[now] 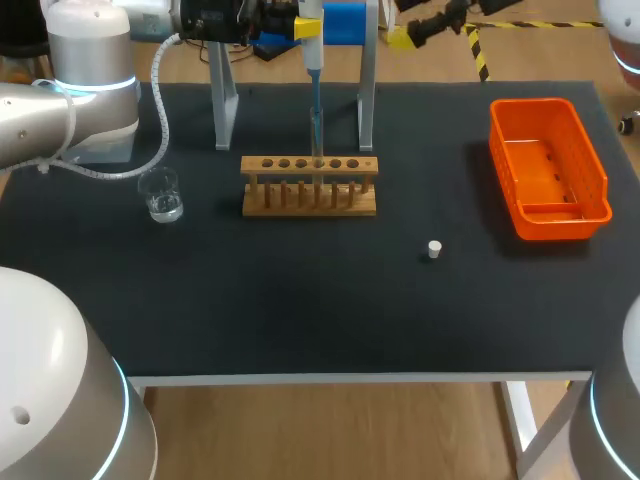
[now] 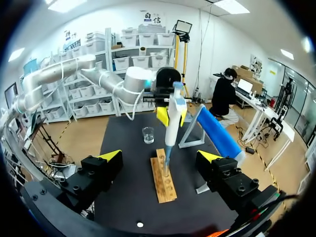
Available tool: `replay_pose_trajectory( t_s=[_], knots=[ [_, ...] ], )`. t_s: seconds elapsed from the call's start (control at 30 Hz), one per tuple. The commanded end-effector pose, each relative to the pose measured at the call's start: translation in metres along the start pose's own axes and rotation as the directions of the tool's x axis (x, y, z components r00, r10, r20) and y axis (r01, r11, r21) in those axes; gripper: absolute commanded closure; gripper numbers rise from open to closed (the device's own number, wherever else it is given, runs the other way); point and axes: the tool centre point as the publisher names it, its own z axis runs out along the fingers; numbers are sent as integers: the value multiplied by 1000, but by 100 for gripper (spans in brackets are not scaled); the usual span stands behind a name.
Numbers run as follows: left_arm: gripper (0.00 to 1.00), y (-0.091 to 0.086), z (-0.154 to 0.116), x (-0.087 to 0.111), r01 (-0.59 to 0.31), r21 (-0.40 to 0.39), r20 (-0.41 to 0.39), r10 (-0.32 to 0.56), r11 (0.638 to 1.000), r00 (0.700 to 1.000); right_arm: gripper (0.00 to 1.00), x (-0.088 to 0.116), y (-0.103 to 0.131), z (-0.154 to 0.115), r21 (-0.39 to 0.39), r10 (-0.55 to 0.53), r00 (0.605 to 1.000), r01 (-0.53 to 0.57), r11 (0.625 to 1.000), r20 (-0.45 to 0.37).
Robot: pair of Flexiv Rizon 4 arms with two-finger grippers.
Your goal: Invert the test tube, pick up the pipette, mount the tip to pipette, aspirate from beaker and dispense into the tube, eject the tip, return the pipette, and cap with the stopper.
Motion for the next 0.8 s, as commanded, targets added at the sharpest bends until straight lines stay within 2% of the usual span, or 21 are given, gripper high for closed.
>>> replay_pose_trajectory(
  t_s=[0.03, 0.07, 0.1, 0.3, 0.8],
  knots=[
    [100, 0, 0, 0, -1, 0, -1, 1, 1000, 1000, 50, -9, 26, 10, 62, 19, 1000, -18, 998, -7],
    [100, 0, 0, 0, -1, 0, -1, 1, 1000, 1000, 78, -9, 31, 12, 65, 19, 1000, -19, 998, -7],
    [100, 0, 0, 0, -1, 0, -1, 1, 1000, 1000, 100, -9, 35, 13, 64, 23, 1000, -23, 998, -1],
    [100, 0, 0, 0, -1, 0, -1, 1, 1000, 1000, 100, -9, 62, 13, 40, 43, 999, -44, 998, 33],
    [100, 0, 0, 0, -1, 0, -1, 1, 1000, 1000, 100, -9, 62, 13, 40, 43, 999, -44, 998, 33]
  ],
)
